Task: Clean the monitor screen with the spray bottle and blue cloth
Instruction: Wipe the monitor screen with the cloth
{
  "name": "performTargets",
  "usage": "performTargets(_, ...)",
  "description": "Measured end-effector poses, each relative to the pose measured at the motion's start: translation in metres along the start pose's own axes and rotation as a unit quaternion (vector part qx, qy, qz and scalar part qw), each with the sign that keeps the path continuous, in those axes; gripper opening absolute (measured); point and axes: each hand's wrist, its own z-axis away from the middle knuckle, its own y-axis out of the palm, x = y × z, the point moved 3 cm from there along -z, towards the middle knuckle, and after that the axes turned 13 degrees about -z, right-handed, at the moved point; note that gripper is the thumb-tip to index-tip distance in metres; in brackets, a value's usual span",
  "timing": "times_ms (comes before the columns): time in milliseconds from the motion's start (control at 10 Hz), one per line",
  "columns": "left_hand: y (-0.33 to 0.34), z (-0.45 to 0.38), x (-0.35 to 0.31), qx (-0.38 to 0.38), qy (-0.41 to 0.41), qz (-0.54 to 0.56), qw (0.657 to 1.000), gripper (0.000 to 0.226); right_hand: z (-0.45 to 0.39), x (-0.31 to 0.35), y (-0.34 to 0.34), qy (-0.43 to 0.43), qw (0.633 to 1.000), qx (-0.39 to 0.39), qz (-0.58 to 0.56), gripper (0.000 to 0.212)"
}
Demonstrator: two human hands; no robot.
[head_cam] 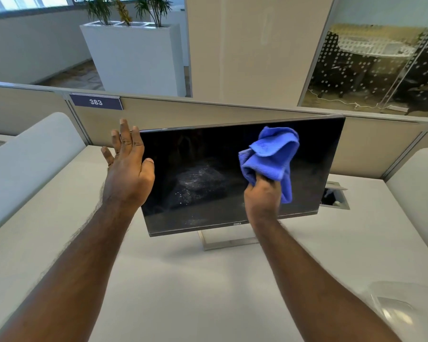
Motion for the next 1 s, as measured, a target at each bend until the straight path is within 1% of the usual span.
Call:
performTargets(100,0.0,0.001,0.002,0.006,0.003,0.004,1.0,0.074,0.024,0.026,0.043,-0.029,0.999,0.0,-0.033,0.047)
performTargets(200,0.0,-0.001,0.002,0.0,0.005,0.01,1.0,0.076,0.054,0.061,0.078,-0.082,0.994,0.035,-0.067,0.065)
performTargets(300,0.001,-0.003,0.003,-0.002,0.006,0.003,1.0,0.076,0.077,0.077,0.111,-0.234,0.964,0.128,0.001,0.052)
performTargets(400,0.002,-0.002,0.006,-0.003,0.01,0.002,1.0,0.074,0.089,0.074,0.131,-0.333,0.923,0.155,0.112,0.048)
performTargets(500,0.001,0.0,0.008,-0.005,0.014,0.015,1.0,0.074,0.088,0.057,0.122,-0.329,0.923,0.133,0.148,0.051)
performTargets(600,0.001,0.001,0.013,-0.003,0.008,0.045,0.999,0.075,0.078,0.035,0.098,-0.316,0.929,0.085,0.17,0.058)
performTargets(700,0.002,0.005,0.019,0.002,-0.002,0.072,0.997,0.073,0.066,0.006,0.067,-0.242,0.955,0.028,0.166,0.059)
performTargets(800,0.003,0.009,0.022,0.007,-0.004,0.087,0.996,0.073,0.052,-0.018,0.042,-0.095,0.984,0.002,0.151,0.059)
performTargets(900,0.002,0.01,0.021,0.012,-0.005,0.101,0.995,0.074,0.041,-0.005,0.035,-0.003,0.996,-0.062,0.058,0.043)
performTargets(1000,0.003,0.011,0.02,0.018,-0.007,0.123,0.992,0.075,0.039,0.019,0.049,-0.072,0.996,-0.01,0.06,0.049)
